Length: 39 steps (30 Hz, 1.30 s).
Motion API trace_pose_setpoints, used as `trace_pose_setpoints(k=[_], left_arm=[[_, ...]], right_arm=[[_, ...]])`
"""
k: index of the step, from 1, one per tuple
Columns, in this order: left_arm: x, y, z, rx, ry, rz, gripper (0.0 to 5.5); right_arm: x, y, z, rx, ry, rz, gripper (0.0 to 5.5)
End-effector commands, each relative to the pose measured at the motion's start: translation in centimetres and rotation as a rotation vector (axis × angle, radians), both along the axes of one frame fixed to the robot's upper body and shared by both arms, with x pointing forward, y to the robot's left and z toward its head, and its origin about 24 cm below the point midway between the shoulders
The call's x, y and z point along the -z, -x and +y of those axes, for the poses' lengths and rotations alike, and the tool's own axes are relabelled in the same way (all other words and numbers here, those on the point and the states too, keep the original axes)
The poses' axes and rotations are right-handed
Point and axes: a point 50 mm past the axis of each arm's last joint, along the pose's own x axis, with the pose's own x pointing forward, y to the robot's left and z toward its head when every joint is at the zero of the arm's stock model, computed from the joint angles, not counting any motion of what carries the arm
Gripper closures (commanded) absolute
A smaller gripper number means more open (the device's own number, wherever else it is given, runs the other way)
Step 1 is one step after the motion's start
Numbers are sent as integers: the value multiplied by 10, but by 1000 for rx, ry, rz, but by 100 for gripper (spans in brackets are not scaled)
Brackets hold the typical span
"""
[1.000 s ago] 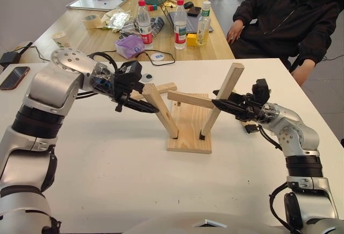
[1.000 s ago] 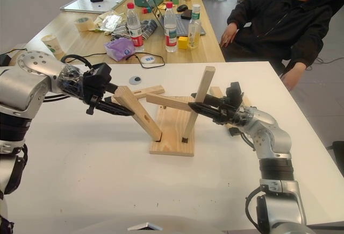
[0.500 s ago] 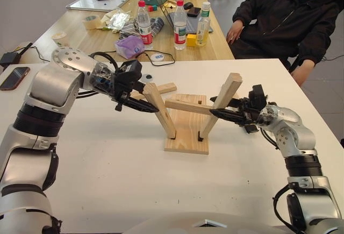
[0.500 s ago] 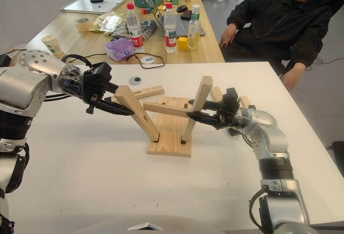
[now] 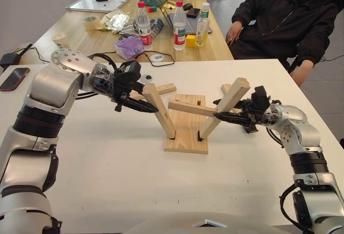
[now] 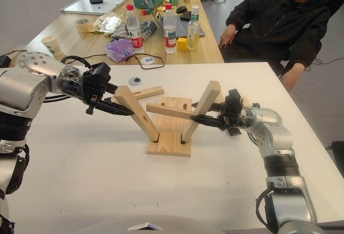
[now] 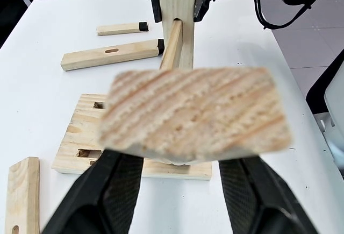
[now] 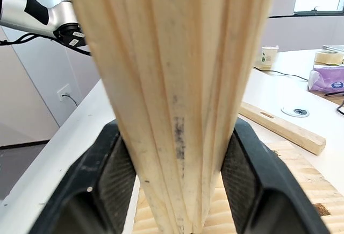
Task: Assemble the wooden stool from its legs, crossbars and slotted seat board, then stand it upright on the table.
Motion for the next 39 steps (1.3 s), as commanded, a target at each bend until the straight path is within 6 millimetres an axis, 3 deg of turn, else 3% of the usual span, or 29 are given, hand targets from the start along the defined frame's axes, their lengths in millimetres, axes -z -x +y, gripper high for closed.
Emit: trace_pose_setpoints(k=[1, 28, 39], left_arm=[[17, 1, 10, -46, -44, 82, 347], [17, -4, -5, -41, -7, 60, 347], [15, -6, 2, -71, -4, 49, 347]], right_arm=[[19, 4, -8, 21, 134, 66, 343], [32, 3, 0, -117, 277, 46, 343], [36, 4, -4, -152, 347, 43, 343]])
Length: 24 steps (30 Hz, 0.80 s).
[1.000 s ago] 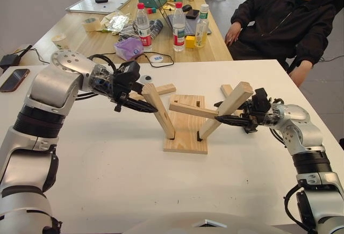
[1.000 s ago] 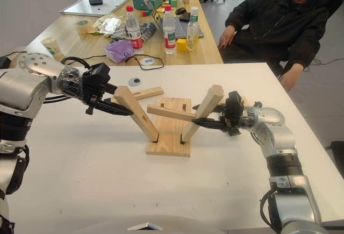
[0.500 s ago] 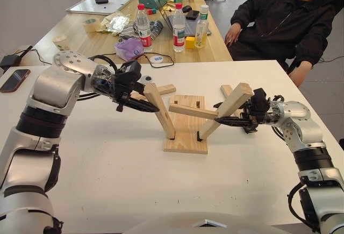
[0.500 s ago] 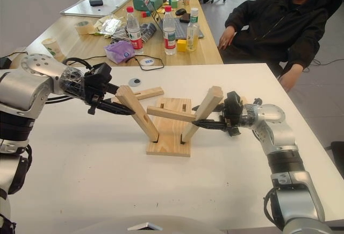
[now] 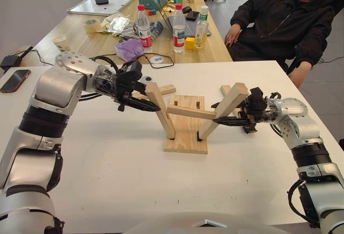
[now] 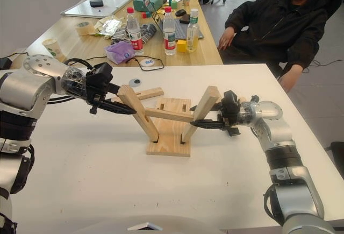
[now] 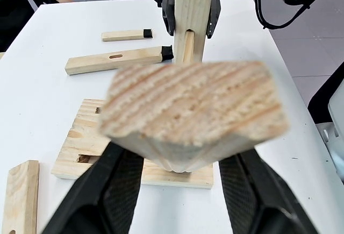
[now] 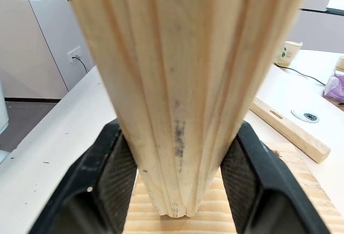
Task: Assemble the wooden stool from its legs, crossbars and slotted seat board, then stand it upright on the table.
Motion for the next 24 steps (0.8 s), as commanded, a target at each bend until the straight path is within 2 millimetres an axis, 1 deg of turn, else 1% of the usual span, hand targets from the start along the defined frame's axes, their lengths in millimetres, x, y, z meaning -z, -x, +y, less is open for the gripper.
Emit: trace_pose_setpoints(k=[1, 8, 17, 24], left_arm=[[11, -2, 6, -50, -35, 37, 347], [13, 2, 6, -55, -17, 46, 347], [16, 11, 9, -51, -4, 41, 347], [15, 11, 8, -64, 9, 28, 347]], right_arm=[[38, 12, -10, -15, 259, 123, 343], [42, 10, -12, -43, 329, 114, 343], [43, 6, -16, -23, 335, 158, 343], [48, 6, -18, -54, 402, 173, 343]])
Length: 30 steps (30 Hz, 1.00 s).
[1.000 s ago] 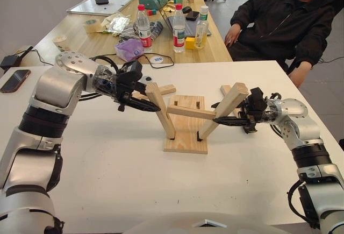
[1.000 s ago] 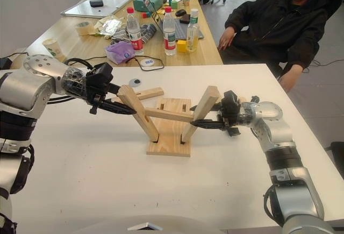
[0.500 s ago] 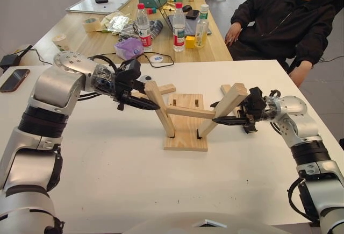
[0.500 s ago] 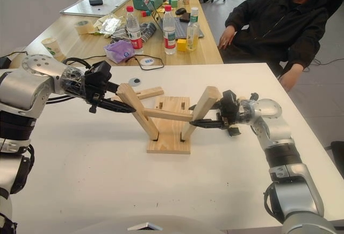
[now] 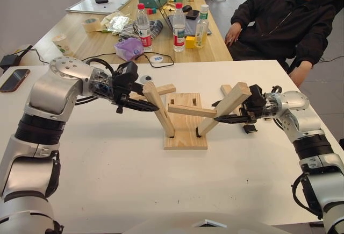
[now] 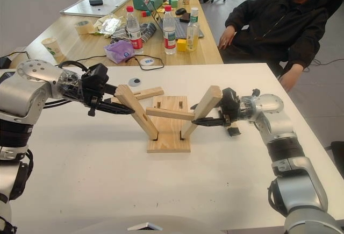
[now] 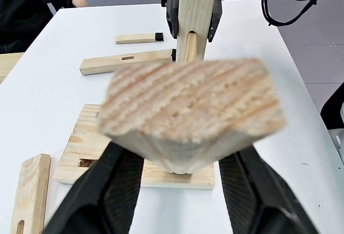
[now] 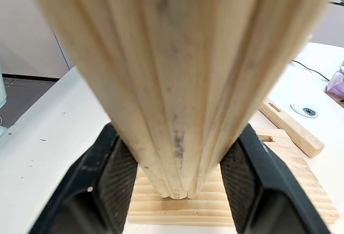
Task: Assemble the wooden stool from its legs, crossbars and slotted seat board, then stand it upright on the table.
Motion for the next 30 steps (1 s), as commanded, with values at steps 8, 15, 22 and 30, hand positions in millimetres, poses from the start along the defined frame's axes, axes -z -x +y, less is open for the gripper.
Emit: trace_pose_setpoints(k=[8, 15, 22, 30], left_arm=[[12, 1, -2, -31, 4, 47, 347], [11, 2, -6, -40, 23, 35, 347], [13, 5, -6, -53, 39, 32, 347], [14, 8, -10, -73, 76, 19, 347]], right_arm=[[55, 14, -12, -38, 361, 207, 343], [53, 11, -12, -58, 412, 203, 343], [54, 9, -15, -79, 480, 216, 343], [55, 6, -18, -109, 572, 250, 343]])
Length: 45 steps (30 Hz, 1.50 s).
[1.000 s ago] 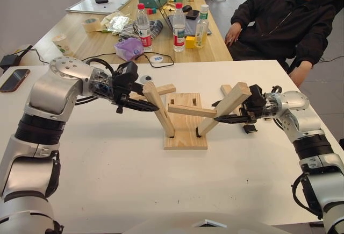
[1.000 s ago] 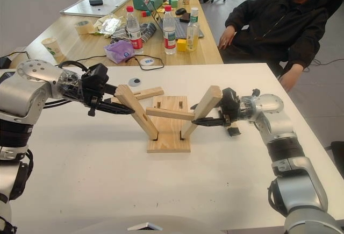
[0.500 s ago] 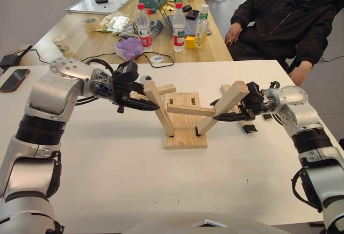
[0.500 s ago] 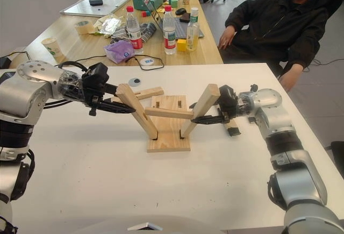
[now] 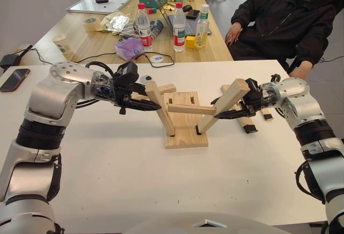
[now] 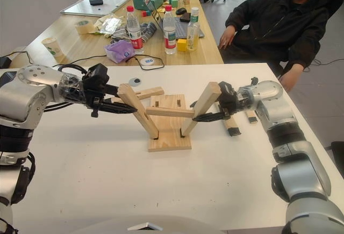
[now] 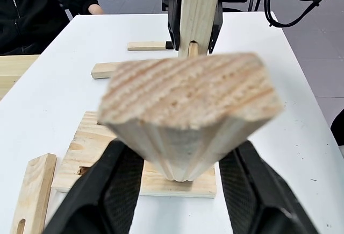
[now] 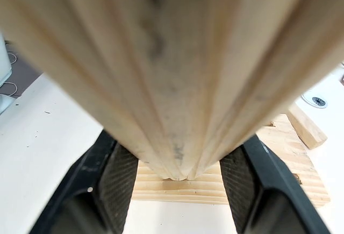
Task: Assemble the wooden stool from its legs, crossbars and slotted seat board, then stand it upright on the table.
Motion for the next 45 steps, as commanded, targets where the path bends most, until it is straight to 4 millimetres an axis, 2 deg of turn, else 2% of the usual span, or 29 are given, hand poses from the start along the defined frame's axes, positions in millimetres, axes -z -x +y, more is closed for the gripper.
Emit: trace_pose_setpoints(k=[1, 16, 27, 45], left_arm=[[11, 5, -8, -8, 34, 31, 347], [13, 10, -9, -40, 65, 13, 347], [14, 8, -4, -70, 68, 7, 347], [28, 8, 39, -212, 41, 37, 347]], right_arm=[[70, 24, -22, -22, 443, 252, 343], [73, 23, -30, -42, 565, 281, 343], [75, 24, -32, -55, 592, 289, 344], [79, 26, -34, -35, 571, 310, 344]])
